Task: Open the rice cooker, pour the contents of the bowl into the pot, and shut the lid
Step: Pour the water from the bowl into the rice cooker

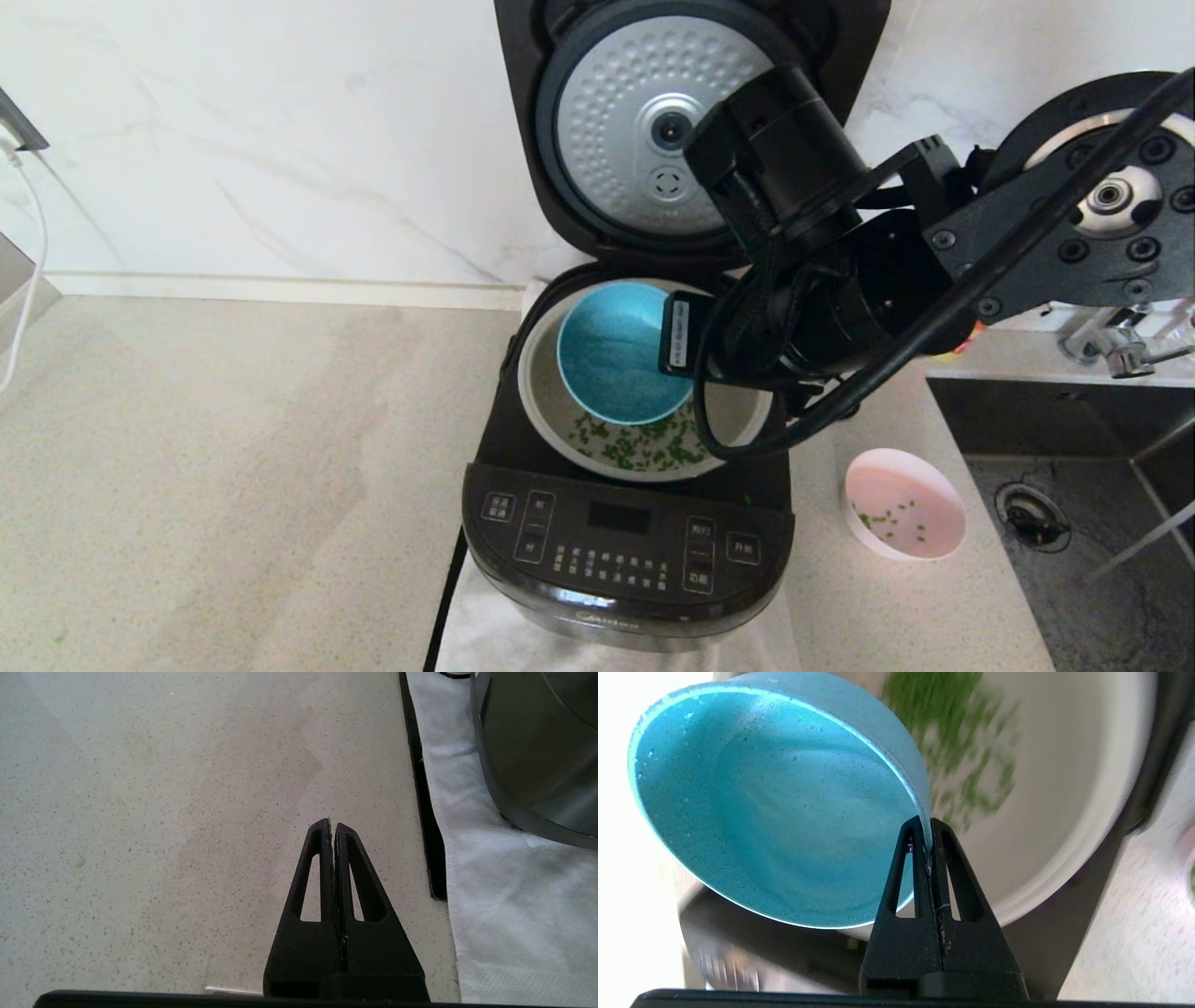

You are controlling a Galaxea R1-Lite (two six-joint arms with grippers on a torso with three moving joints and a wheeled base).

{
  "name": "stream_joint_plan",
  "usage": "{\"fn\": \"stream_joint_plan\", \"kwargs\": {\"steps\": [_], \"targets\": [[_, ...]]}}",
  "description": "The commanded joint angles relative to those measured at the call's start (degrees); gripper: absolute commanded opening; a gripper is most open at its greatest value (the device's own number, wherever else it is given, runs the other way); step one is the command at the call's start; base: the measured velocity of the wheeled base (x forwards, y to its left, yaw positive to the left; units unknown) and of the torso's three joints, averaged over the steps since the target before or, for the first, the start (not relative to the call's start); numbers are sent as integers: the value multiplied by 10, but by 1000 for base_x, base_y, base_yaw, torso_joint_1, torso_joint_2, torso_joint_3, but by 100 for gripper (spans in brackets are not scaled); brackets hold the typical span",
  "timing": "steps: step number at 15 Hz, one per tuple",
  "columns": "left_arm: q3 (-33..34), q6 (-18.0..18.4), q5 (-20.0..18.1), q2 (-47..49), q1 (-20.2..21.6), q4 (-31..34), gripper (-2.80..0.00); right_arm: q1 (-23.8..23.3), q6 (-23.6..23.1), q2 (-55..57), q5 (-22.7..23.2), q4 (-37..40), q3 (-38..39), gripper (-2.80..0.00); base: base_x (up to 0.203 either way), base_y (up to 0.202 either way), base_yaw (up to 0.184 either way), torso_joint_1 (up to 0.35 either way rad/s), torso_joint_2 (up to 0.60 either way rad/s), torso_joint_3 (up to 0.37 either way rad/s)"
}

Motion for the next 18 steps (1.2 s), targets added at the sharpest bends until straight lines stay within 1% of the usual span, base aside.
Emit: {"fn": "stream_joint_plan", "kwargs": {"steps": [1, 2, 4, 6, 7, 9, 10, 12, 15, 18], "targets": [[5, 0, 0, 0, 0, 0, -280, 4, 3, -16, -33, -13, 6, -280, 0, 0, 0, 0, 0, 0], [5, 0, 0, 0, 0, 0, -280, 7, 2, -24, -43, -14, 11, -280, 0, 0, 0, 0, 0, 0], [5, 0, 0, 0, 0, 0, -280, 12, 3, -42, -55, -19, 43, -280, 0, 0, 0, 0, 0, 0], [5, 0, 0, 0, 0, 0, -280, 15, 3, -56, -64, -54, 85, -280, 0, 0, 0, 0, 0, 0], [5, 0, 0, 0, 0, 0, -280, 18, 2, -61, -74, -83, 116, -280, 0, 0, 0, 0, 0, 0], [5, 0, 0, 0, 0, 0, -280, 28, -2, -68, -103, -164, 173, -280, 0, 0, 0, 0, 0, 0], [5, 0, 0, 0, 0, 0, -280, 32, -6, -69, -118, -209, 195, -280, 0, 0, 0, 0, 0, 0], [5, 0, 0, 0, 0, 0, -280, 39, -17, -73, -146, -268, 228, -280, 0, 0, 0, 0, 0, 0], [5, 0, 0, 0, 0, 0, -280, 46, -60, -80, -187, -370, 273, -280, 0, 0, 0, 0, 0, 0], [5, 0, 0, 0, 0, 0, -280, 48, -121, -79, -218, -496, 327, -280, 0, 0, 0, 0, 0, 0]]}}
